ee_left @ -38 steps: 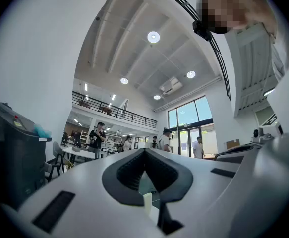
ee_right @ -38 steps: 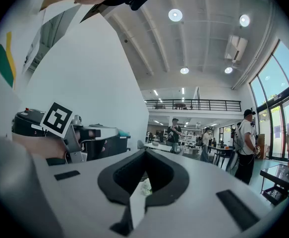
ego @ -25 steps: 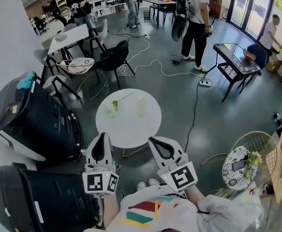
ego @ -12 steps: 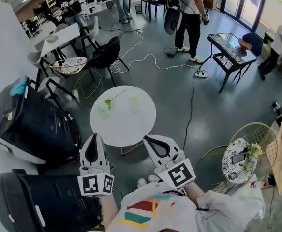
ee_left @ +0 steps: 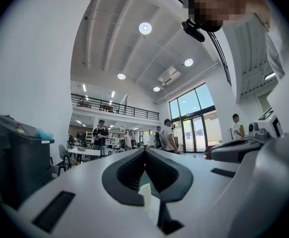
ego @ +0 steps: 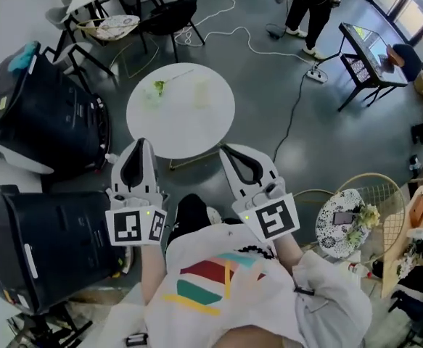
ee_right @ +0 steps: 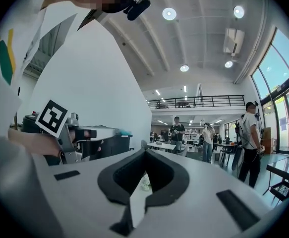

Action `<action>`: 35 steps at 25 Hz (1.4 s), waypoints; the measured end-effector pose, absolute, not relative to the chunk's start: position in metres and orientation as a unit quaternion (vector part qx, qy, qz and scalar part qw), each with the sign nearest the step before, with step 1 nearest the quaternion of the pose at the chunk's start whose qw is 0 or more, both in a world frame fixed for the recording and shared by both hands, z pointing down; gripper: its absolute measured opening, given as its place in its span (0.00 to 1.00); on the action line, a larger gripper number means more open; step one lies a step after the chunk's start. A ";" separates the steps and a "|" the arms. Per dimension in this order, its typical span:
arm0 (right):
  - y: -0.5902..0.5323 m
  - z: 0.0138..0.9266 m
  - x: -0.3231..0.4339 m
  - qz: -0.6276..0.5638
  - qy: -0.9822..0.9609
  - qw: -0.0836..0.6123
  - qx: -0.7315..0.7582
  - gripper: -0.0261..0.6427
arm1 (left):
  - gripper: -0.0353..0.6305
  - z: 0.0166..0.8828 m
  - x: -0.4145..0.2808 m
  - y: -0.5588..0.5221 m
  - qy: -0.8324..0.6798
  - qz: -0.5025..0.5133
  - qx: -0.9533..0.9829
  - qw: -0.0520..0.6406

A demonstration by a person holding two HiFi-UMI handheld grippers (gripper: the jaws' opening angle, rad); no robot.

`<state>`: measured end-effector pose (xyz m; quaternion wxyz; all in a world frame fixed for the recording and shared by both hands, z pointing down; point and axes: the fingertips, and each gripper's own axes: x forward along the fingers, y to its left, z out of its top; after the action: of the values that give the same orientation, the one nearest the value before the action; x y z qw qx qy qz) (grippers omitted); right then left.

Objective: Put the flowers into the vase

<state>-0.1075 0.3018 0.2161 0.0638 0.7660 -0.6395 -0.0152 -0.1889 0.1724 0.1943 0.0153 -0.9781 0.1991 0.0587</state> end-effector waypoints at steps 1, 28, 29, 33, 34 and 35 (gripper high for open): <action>0.301 0.213 -0.111 -0.020 -0.647 0.067 0.759 0.05 | 0.06 0.196 -0.192 0.176 0.206 0.049 -0.977 0.015; 0.120 0.212 -0.069 -0.024 -0.644 0.052 0.763 0.05 | 0.06 0.214 -0.152 -0.001 0.199 0.037 -0.979 0.000; 0.113 0.212 -0.068 -0.024 -0.642 0.052 0.765 0.05 | 0.06 0.216 -0.150 -0.009 0.196 0.038 -0.980 -0.002; 0.092 0.220 -0.064 -0.016 -0.633 0.066 0.771 0.05 | 0.06 0.228 -0.141 -0.037 0.187 0.037 -0.981 -0.020; 0.089 0.222 -0.062 -0.014 -0.629 0.073 0.774 0.05 | 0.06 0.230 -0.137 -0.043 0.184 0.036 -0.982 -0.023; 0.086 0.223 -0.060 -0.013 -0.624 0.079 0.777 0.05 | 0.06 0.230 -0.133 -0.049 0.180 0.036 -0.983 -0.026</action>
<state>-0.0596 0.0857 0.2230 0.0789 0.7775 -0.6238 -0.0134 -0.1325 -0.0493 0.2304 -0.0256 -0.9828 0.1795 0.0358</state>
